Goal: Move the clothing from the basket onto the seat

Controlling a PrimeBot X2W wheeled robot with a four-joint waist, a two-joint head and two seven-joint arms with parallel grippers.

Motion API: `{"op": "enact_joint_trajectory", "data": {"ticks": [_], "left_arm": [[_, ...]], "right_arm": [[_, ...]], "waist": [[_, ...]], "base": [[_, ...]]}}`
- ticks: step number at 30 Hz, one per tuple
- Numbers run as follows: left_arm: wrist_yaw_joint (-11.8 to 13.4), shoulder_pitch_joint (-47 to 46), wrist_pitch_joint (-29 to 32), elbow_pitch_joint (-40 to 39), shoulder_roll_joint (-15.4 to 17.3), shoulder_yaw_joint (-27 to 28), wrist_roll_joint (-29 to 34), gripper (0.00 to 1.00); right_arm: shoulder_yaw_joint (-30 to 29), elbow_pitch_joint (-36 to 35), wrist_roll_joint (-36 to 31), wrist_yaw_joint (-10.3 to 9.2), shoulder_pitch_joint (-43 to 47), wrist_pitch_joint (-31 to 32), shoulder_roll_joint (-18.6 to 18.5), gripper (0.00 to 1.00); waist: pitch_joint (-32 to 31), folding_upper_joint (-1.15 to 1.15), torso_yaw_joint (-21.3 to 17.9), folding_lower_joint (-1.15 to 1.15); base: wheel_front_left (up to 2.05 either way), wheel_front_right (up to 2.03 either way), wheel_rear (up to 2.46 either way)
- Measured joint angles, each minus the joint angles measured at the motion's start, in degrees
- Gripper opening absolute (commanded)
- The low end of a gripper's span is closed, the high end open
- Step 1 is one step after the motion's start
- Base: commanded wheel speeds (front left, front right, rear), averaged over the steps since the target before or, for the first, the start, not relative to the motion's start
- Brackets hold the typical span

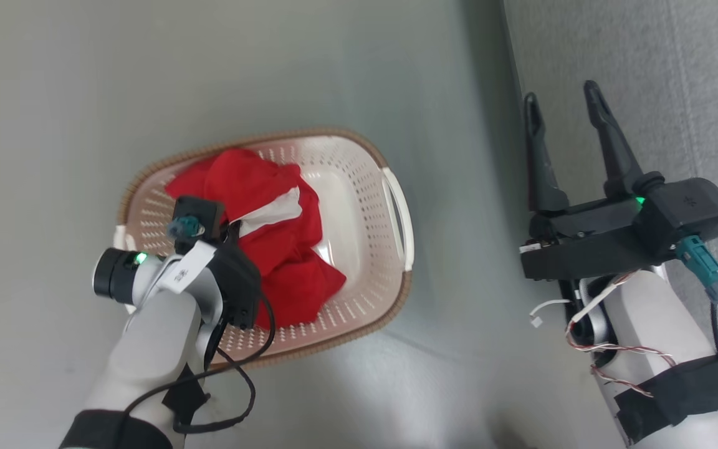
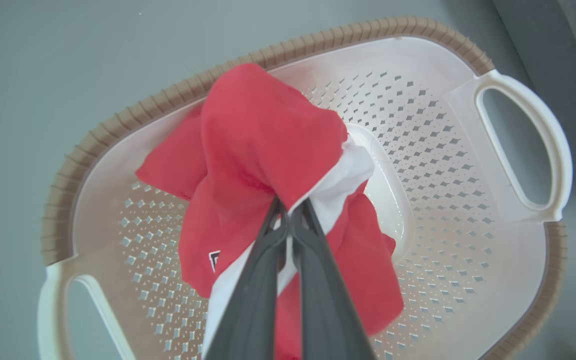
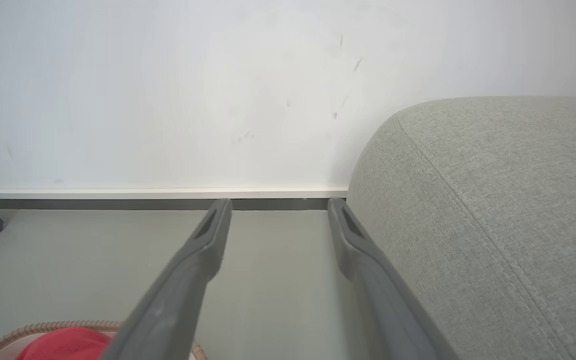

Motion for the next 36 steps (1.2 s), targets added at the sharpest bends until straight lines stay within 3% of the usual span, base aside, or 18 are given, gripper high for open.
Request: {"op": "enact_joint_trajectory", "data": {"ticks": [16,36], "left_arm": [[-1.46,6.91,-10.34,-1.67,-0.77,1.87,-3.97,0.00],[-1.96,18.11,-13.11,-7.71,-0.99,2.27,-6.83,0.00]], "right_arm": [[-2.42,4.72,0.62,0.60,3.58,0.00,-2.46,1.00],[-3.16,10.67,2.88,2.38,13.50,0.01,-3.58,1.00]], "waist": [[-13.22,0.00,4.12,-0.01],[-31.53,0.00,7.43,0.00]], "base": [[0.00,0.00,0.00],[0.00,0.00,0.00]]}}
